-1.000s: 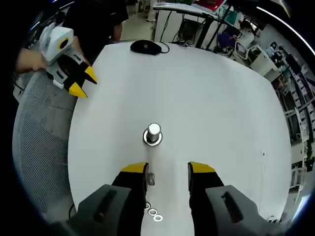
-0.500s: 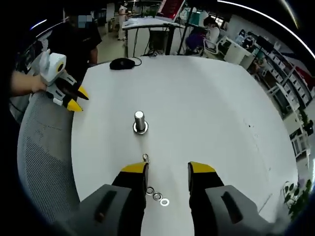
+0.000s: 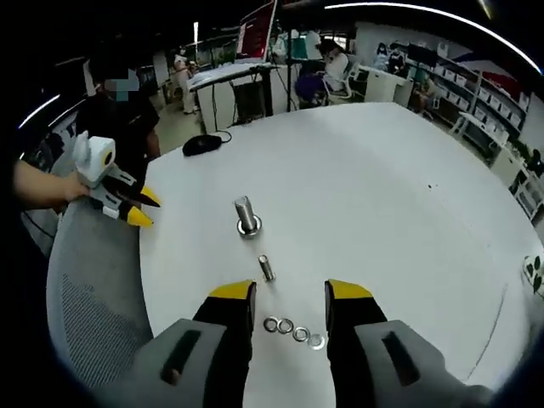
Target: Place the washer onto the threaded stud by aligning its center hole with the stud, sliding it down to the base, and recovering from edge contact or off-axis alignment until the washer reaches the visible bottom stop.
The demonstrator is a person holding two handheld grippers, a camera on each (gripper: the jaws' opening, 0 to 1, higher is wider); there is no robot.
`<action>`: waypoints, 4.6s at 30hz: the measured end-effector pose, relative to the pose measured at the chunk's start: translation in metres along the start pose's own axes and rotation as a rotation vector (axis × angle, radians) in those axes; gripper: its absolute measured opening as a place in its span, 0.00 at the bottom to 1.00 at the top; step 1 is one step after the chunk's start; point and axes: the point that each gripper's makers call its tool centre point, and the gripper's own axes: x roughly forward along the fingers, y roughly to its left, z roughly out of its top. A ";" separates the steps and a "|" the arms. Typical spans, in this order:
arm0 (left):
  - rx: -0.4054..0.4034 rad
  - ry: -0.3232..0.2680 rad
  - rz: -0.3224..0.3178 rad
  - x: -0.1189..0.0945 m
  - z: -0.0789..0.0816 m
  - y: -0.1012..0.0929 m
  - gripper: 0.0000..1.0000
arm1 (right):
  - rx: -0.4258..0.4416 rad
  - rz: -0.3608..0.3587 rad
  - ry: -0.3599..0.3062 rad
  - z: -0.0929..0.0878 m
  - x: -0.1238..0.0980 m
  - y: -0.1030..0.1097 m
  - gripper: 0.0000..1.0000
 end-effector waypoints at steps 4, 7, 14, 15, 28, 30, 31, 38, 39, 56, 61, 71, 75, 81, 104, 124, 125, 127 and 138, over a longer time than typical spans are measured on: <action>0.001 0.000 0.000 0.000 0.000 0.000 0.24 | 0.033 0.003 0.009 -0.013 0.002 -0.009 0.34; 0.002 0.000 -0.001 0.000 0.000 0.000 0.24 | 0.025 -0.009 0.030 -0.021 0.004 -0.015 0.33; -0.004 -0.008 0.002 0.000 0.001 0.001 0.24 | -0.109 -0.006 0.193 -0.054 0.008 -0.021 0.32; -0.005 -0.008 0.003 0.000 0.001 0.001 0.24 | -0.114 0.002 0.216 -0.059 0.009 -0.020 0.32; 0.006 0.010 0.011 0.000 -0.002 0.002 0.25 | -0.286 0.094 0.408 -0.086 0.016 -0.019 0.32; 0.005 0.009 0.013 -0.001 -0.002 0.002 0.25 | -0.312 0.106 0.431 -0.088 0.019 -0.017 0.31; 0.002 0.008 0.014 -0.001 -0.002 0.003 0.25 | -0.328 0.111 0.440 -0.089 0.020 -0.017 0.31; -0.001 0.009 0.017 -0.001 -0.002 0.003 0.25 | -0.372 0.138 0.499 -0.092 0.026 -0.014 0.25; -0.001 0.010 0.018 -0.001 -0.002 0.003 0.25 | -0.390 0.143 0.510 -0.092 0.026 -0.015 0.24; 0.001 0.010 0.019 -0.001 -0.002 0.003 0.25 | -0.478 0.089 0.647 -0.096 0.029 -0.036 0.19; -0.003 0.006 0.025 -0.002 -0.002 0.004 0.24 | -0.476 0.084 0.639 -0.096 0.030 -0.039 0.18; 0.003 0.011 0.022 -0.001 -0.002 0.004 0.24 | -0.496 0.083 0.633 -0.096 0.032 -0.039 0.16; 0.005 0.014 0.022 -0.001 -0.003 0.004 0.24 | -0.494 0.085 0.617 -0.096 0.033 -0.036 0.16; 0.003 0.018 0.027 -0.001 -0.004 0.005 0.24 | -0.488 0.083 0.608 -0.095 0.034 -0.036 0.15; 0.007 0.025 0.018 0.000 -0.005 0.003 0.25 | -0.404 0.097 0.552 -0.055 0.019 -0.022 0.14; -0.002 0.003 0.018 -0.001 -0.001 0.003 0.25 | -0.538 0.175 0.492 -0.003 0.029 0.026 0.14; -0.002 0.003 0.017 -0.001 -0.001 0.003 0.25 | -0.543 0.176 0.492 -0.003 0.030 0.026 0.14; -0.001 0.003 0.017 -0.001 -0.001 0.003 0.25 | -0.565 0.171 0.489 0.000 0.033 0.028 0.14; -0.007 -0.004 0.019 -0.002 0.000 0.004 0.25 | -0.589 0.167 0.481 0.007 0.048 0.032 0.14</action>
